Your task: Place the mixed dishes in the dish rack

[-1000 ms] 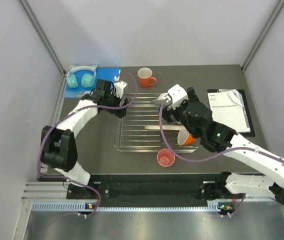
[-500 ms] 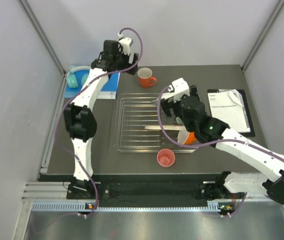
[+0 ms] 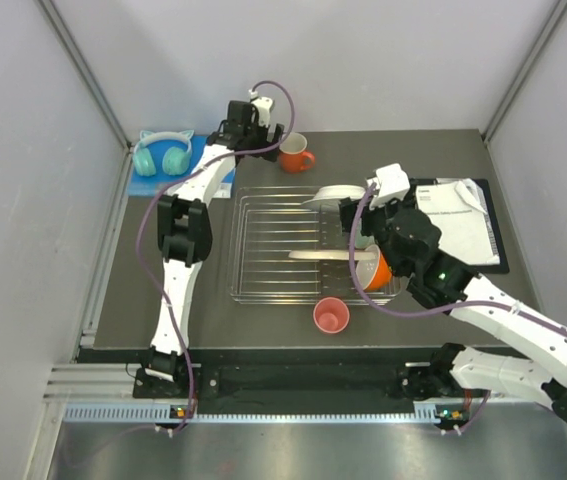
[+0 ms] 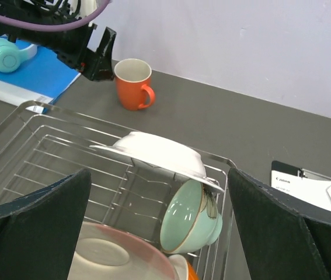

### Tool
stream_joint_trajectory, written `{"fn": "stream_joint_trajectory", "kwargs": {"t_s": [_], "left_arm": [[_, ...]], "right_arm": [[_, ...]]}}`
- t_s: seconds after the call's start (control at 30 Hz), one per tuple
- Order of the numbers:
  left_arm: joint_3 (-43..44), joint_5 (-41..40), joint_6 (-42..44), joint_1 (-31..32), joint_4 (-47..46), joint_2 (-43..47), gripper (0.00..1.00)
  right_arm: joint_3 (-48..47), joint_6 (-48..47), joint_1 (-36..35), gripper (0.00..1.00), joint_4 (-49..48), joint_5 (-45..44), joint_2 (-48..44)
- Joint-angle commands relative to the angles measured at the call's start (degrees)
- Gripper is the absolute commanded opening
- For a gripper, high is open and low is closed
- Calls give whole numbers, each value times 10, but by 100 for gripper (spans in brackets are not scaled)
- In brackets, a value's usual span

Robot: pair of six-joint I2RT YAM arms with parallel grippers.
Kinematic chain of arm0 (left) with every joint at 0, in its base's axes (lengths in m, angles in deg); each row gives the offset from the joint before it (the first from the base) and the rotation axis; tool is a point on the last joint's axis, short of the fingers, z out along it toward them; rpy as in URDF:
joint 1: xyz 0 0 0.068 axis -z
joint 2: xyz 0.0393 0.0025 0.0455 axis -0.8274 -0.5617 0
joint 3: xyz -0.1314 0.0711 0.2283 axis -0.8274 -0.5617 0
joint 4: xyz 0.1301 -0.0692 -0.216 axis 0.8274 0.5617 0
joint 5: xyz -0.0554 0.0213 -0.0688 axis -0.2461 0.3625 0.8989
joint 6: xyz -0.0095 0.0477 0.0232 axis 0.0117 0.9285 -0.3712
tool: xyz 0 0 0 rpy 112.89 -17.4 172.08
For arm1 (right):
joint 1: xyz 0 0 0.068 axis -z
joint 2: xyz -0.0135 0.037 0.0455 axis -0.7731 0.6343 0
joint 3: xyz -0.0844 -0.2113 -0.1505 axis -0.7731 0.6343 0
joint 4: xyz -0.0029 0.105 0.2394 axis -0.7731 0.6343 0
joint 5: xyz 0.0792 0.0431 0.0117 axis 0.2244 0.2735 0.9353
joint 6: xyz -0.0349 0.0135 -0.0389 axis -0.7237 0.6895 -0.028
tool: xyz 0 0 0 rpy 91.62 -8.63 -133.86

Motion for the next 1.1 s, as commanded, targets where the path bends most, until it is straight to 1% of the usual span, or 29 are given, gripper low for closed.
{"fn": "stream_joint_trajectory", "kwargs": {"t_s": [0.0, 0.03, 0.1, 0.13, 0.17, 0.2, 0.23, 0.27, 0.3, 0.4, 0.5, 0.67, 0.7, 0.8, 0.87, 0.93, 0.97, 1.07], "left_arm": [[0, -21, -10, 0, -89, -4, 99], [0, -21, -15, 0, -98, 0, 99], [-18, 7, -36, -5, -107, 17, 99], [-37, 23, -42, -6, -134, 48, 99], [-94, 61, -44, -9, -154, 69, 99], [-121, 74, -64, -12, -171, 89, 99], [-125, 87, -66, -12, -171, 105, 99], [-111, 104, -67, -12, -141, 103, 99], [-102, 108, -76, -12, -131, 100, 99], [-97, 120, -82, -11, -143, 98, 99], [-73, 151, -92, -11, -133, 91, 99], [-74, 150, -129, -12, -167, 91, 99], [-74, 148, -139, -10, -174, 85, 99], [-76, 111, -151, -2, -200, 69, 99], [-71, 69, -146, 7, -203, 59, 99], [-52, 34, -130, 13, -194, 37, 98], [-40, -3, -118, 18, -187, 28, 97], [-5, -62, -92, 27, -173, -8, 96]], "right_arm": [[1, 14, 7, 100, -48, 19, -16], [1, 12, 6, 100, -48, 25, -13], [1, 5, 7, 100, -47, 28, -8], [1, 3, 8, 100, -45, 28, 0], [1, 2, 8, 100, -44, 29, 4], [4, 2, 10, 100, -43, 33, 10], [5, 2, 11, 100, -43, 35, 14], [6, 3, 11, 100, -44, 38, 18], [9, 5, 12, 100, -46, 40, 21], [14, 11, 17, 100, -53, 44, 27], [16, 13, 22, 100, -51, 44, 35], [22, 31, 35, 100, -50, 56, 44], [20, 35, 39, 100, -48, 59, 49], [25, 35, 43, 100, -51, 71, 48], [25, 35, 43, 100, -53, 72, 45], [29, 54, 43, 100, -55, 78, 37], [30, 56, 43, 100, -55, 79, 34], [32, 59, 43, 100, -51, 79, 17]]}}
